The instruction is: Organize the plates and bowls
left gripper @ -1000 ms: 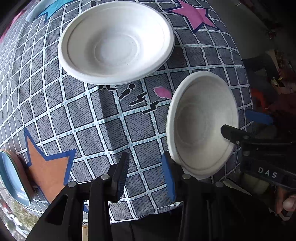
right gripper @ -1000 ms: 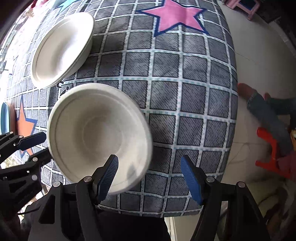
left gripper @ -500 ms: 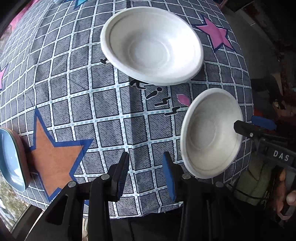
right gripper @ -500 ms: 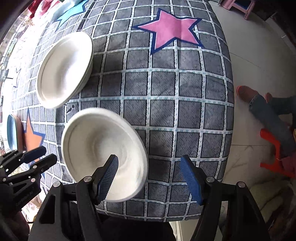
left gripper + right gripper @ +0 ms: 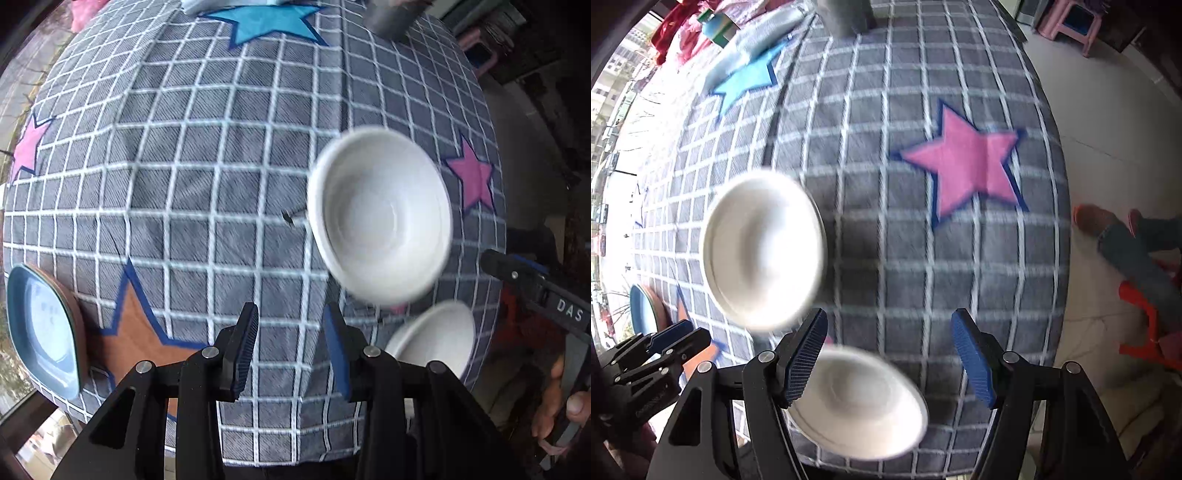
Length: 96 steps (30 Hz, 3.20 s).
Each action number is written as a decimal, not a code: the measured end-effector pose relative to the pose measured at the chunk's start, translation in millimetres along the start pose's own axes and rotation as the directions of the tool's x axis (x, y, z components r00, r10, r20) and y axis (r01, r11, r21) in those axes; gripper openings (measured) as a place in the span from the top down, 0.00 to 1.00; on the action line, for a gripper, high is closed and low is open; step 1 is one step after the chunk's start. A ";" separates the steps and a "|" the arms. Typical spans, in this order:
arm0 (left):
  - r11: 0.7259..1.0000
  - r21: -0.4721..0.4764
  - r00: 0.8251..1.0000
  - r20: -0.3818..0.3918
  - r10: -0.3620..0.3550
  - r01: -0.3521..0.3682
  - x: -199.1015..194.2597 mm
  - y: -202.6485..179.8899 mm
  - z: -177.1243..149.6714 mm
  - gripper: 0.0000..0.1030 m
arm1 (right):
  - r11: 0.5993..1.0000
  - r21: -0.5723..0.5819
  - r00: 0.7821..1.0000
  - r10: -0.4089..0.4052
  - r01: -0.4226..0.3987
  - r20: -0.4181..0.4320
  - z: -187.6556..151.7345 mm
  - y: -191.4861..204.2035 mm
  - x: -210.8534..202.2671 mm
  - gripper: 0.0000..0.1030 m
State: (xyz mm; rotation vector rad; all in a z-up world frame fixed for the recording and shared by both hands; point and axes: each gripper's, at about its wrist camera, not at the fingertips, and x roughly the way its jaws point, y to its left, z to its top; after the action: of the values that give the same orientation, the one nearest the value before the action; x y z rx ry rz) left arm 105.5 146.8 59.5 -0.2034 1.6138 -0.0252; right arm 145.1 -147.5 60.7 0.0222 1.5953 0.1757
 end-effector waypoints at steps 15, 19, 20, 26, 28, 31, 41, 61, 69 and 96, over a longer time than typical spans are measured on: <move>0.996 -0.021 0.991 -0.100 -0.089 0.087 49.1 -9.3 44.8 0.61 | 0.993 -0.114 0.991 -0.049 0.035 -0.122 46.5 25.5 56.4 0.47; 0.995 -0.005 0.989 -0.109 -0.102 0.103 59.4 -22.5 44.3 0.71 | 0.993 -0.118 0.994 -0.023 0.010 -0.108 25.1 34.7 66.6 0.74; 0.995 0.012 0.989 -0.108 -0.100 0.102 56.7 -25.7 42.1 0.74 | 0.993 -0.121 0.995 -0.013 0.001 -0.101 22.7 39.2 65.9 0.81; 0.997 0.043 0.992 -0.107 -0.064 0.069 54.7 -42.6 39.7 0.75 | 0.996 -0.082 0.995 0.017 -0.024 -0.094 24.5 47.6 51.3 0.83; 0.997 0.026 0.993 -0.096 -0.070 0.073 47.2 -25.7 37.7 0.73 | 0.997 -0.039 0.993 0.061 -0.065 -0.097 25.9 33.4 46.3 0.83; 0.995 0.006 0.991 -0.091 -0.094 0.095 43.9 -11.1 37.6 0.72 | 0.996 -0.061 0.994 0.059 -0.065 -0.090 24.9 31.0 45.8 0.83; 0.995 0.067 0.994 -0.085 -0.066 0.071 46.4 -40.2 36.1 0.77 | 0.993 -0.103 0.996 0.042 -0.051 -0.083 18.3 53.8 56.6 0.83; 0.976 0.206 0.998 -0.034 -0.062 0.067 -27.0 -58.2 -2.5 0.77 | 0.996 -0.075 0.998 0.060 -0.058 0.023 -27.9 64.0 -1.3 0.83; 0.950 0.309 0.998 -0.054 -0.028 0.043 -25.5 -90.6 -41.8 0.77 | 0.999 -0.031 0.999 0.039 -0.038 0.020 -87.4 29.3 -16.6 0.83; 0.881 0.473 0.999 -0.049 0.000 0.023 -21.8 -99.1 -95.6 0.77 | 0.998 0.050 0.999 0.038 -0.038 -0.002 -159.6 14.0 -21.2 0.83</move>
State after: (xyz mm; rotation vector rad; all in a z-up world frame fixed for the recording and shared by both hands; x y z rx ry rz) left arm 22.9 42.1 100.3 0.1700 1.6036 -0.4352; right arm -14.3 -152.1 86.9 0.0908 1.6028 0.1651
